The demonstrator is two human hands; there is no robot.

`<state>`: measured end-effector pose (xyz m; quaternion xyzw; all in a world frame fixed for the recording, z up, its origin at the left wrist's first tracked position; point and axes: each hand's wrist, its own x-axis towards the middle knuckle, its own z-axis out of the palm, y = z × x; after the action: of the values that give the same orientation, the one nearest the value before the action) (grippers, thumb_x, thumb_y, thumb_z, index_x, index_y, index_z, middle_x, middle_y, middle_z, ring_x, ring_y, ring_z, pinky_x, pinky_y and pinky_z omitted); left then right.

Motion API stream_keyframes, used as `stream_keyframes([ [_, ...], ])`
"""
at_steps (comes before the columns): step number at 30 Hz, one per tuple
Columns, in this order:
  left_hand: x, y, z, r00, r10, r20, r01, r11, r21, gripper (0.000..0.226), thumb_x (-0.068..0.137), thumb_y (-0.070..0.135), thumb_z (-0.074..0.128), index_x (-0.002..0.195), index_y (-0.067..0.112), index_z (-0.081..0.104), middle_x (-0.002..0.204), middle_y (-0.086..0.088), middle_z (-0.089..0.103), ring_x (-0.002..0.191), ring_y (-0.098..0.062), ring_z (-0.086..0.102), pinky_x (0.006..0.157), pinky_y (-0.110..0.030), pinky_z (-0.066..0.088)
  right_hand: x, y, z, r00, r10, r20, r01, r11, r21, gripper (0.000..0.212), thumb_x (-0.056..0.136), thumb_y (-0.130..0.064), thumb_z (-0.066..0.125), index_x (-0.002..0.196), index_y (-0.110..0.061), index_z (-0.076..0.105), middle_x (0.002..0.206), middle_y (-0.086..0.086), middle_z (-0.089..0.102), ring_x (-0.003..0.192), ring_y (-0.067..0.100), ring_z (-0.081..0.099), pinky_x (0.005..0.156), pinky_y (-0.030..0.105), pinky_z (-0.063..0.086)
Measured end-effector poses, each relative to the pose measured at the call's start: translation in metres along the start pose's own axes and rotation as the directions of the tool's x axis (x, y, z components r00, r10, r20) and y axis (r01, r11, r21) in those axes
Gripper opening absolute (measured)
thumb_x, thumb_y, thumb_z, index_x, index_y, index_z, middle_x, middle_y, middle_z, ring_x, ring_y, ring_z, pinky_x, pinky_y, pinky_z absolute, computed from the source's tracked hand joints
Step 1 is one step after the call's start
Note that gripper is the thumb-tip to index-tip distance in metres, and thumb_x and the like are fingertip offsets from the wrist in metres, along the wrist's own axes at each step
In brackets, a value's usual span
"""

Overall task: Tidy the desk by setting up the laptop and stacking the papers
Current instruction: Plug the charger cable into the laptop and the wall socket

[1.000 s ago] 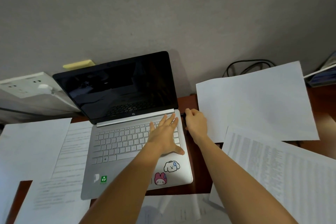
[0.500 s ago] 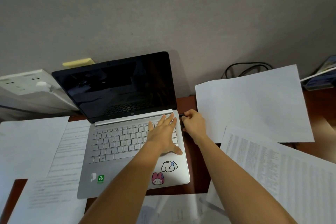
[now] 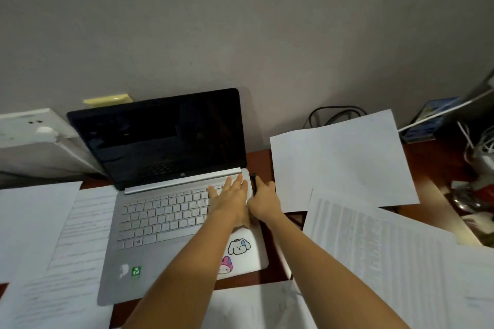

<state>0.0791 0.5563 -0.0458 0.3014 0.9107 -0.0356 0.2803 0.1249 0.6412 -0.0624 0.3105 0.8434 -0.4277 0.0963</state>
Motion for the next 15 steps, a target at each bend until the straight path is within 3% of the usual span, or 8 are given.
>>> stream_keyframes([
  [5, -0.011, 0.000, -0.001, 1.000, 0.017, -0.023, -0.017, 1.000, 0.019, 0.085, 0.089, 0.024, 0.058, 0.153, 0.019, 0.002, 0.161, 0.002, -0.012, 0.149, -0.020, -0.009, 0.115, -0.063, 0.003, -0.038, 0.000, 0.013, 0.999, -0.046, -0.025, 0.049, 0.993, 0.104, 0.047, 0.090, -0.004, 0.047, 0.137, -0.001, 0.043, 0.146, 0.020, 0.036, 0.130, 0.036, 0.043, 0.108, 0.043, 0.038],
  [8, -0.022, 0.000, 0.001, 0.999, 0.022, -0.026, -0.021, 0.999, 0.036, 0.078, 0.092, 0.032, 0.054, 0.153, 0.022, 0.006, 0.162, -0.001, -0.009, 0.149, -0.021, -0.007, 0.115, -0.064, 0.001, -0.058, 0.007, 0.009, 0.997, -0.072, -0.005, 0.072, 0.987, 0.145, 0.031, 0.088, 0.002, 0.045, 0.117, 0.007, 0.055, 0.123, 0.023, 0.059, 0.114, 0.037, 0.056, 0.098, 0.043, 0.045],
  [11, -0.031, 0.007, 0.002, 0.999, 0.028, -0.025, -0.026, 0.997, 0.077, 0.072, 0.090, 0.039, 0.052, 0.151, 0.020, 0.018, 0.161, -0.006, 0.004, 0.149, -0.023, 0.001, 0.113, -0.066, 0.001, -0.074, 0.013, 0.000, 0.997, -0.061, 0.047, 0.055, 0.991, 0.122, 0.035, 0.092, -0.010, 0.051, 0.125, 0.002, 0.057, 0.129, 0.017, 0.061, 0.121, 0.031, 0.055, 0.093, 0.027, 0.041],
  [15, -0.040, 0.012, -0.001, 0.997, 0.065, -0.033, -0.063, 0.996, 0.068, 0.068, 0.082, 0.045, 0.059, 0.140, 0.019, 0.038, 0.150, -0.004, 0.031, 0.144, -0.021, 0.018, 0.113, -0.066, 0.007, -0.086, 0.019, -0.009, 0.993, -0.012, 0.116, 0.015, 0.999, -0.028, 0.042, 0.091, -0.018, 0.055, 0.132, -0.007, 0.056, 0.135, 0.012, 0.058, 0.128, 0.026, 0.051, 0.102, 0.028, 0.038],
])
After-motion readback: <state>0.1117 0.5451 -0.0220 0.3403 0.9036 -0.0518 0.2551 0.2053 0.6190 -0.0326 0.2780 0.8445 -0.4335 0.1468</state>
